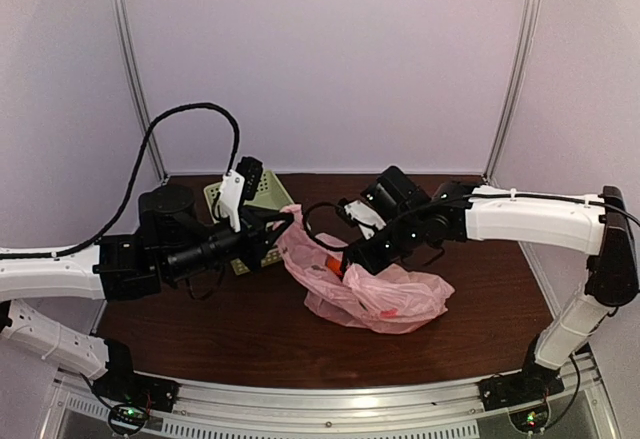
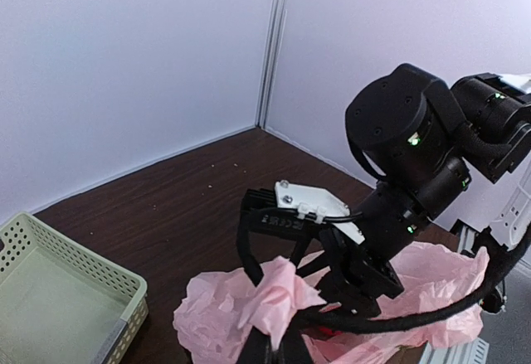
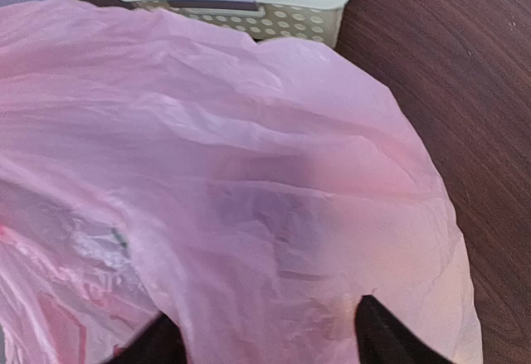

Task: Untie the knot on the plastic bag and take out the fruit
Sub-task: Adjust the bag opening for the takeout bag, then hold the bag opening of the takeout bag.

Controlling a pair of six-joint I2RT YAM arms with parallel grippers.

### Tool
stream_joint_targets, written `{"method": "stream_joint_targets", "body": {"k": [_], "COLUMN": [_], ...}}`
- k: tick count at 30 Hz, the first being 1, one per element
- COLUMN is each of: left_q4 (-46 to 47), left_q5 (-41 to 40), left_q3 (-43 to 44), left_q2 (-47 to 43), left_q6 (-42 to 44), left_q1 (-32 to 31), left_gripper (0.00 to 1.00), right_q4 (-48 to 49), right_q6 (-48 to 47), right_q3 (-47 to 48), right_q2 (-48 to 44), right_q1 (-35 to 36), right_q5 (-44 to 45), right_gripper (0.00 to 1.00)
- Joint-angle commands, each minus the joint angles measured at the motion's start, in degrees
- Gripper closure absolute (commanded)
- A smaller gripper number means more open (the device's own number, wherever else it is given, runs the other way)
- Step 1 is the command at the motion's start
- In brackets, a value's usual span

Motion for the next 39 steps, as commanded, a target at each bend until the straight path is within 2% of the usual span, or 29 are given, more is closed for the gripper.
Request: {"method": "stream_joint_targets", "body": {"k": [1, 5, 8, 12, 16, 24, 25, 28, 30, 31, 34, 37, 39], "left_q4": [1.55, 0.21, -0.62, -1.78, -2.43, -3.01, -2.89, -1.97, -0.04, 0.72, 2.74, 4.12, 4.44], "left_q5": [-0.4, -0.94, -1.23, -2.93, -4.43, -3.18, -3.13, -2.49, -0.66, -0.05, 1.04, 0.78, 0.68], "left_q3": [-0.14, 0.04, 0.21, 0.14, -0.35, 0.54, 0.32, -0.76, -1.97, -2.65, -4.93, -7.63, -9.37], "left_q2": [-2.08, -3.35, -4.07, -5.2, -6.6, -3.69, -3.13, -1.52, -0.67, -0.4, -0.29, -0.59, -0.42], "left_q6": [-0.39, -0.15, 0.07, 0.34, 0.58, 0.22, -0.58, -4.04, -7.33, -9.27, -15.37, -23.05, -27.63], "left_q1": [0.06, 0.11, 0.08, 0.16, 0.29, 1.79, 2.18, 2.7, 2.69, 2.69, 2.63, 2.31, 1.82], "left_gripper": [0.99, 0.99, 0.99, 0.99, 0.98, 0.98, 0.94, 0.75, 0.55, 0.41, 0.16, 0.05, 0.02], "right_q4": [-2.85, -5.18, -9.2, -12.55, -13.18, -4.41, -2.81, 2.67, 5.25, 6.14, 6.98, 7.16, 6.93], "right_q6": [2.25, 3.51, 3.08, 2.39, 2.43, 5.88, 6.94, 10.66, 12.58, 13.4, 14.43, 14.69, 14.72], "right_q3": [-0.88, 2.2, 6.93, 12.09, 13.28, 1.29, -0.51, -5.64, -7.38, -7.83, -8.21, -8.21, -8.21], "right_q2": [-0.49, -5.48, -9.56, -15.41, -20.15, -23.98, -24.2, -25.01, -25.27, -25.28, -25.3, -25.66, -25.85], "right_q1": [-3.41, -7.57, -10.44, -12.32, -12.79, -12.76, -12.78, -12.8, -12.81, -12.71, -12.68, -12.67, -12.68], "right_q5": [5.66, 11.05, 16.6, 21.87, 21.46, 10.47, 9.26, 6.37, 5.64, 5.72, 7.19, 8.45, 9.79], "right_gripper": [0.56, 0.87, 1.0, 1.0, 1.0, 1.0, 1.0, 1.0, 1.0, 1.0, 1.0, 1.0, 1.0]}}
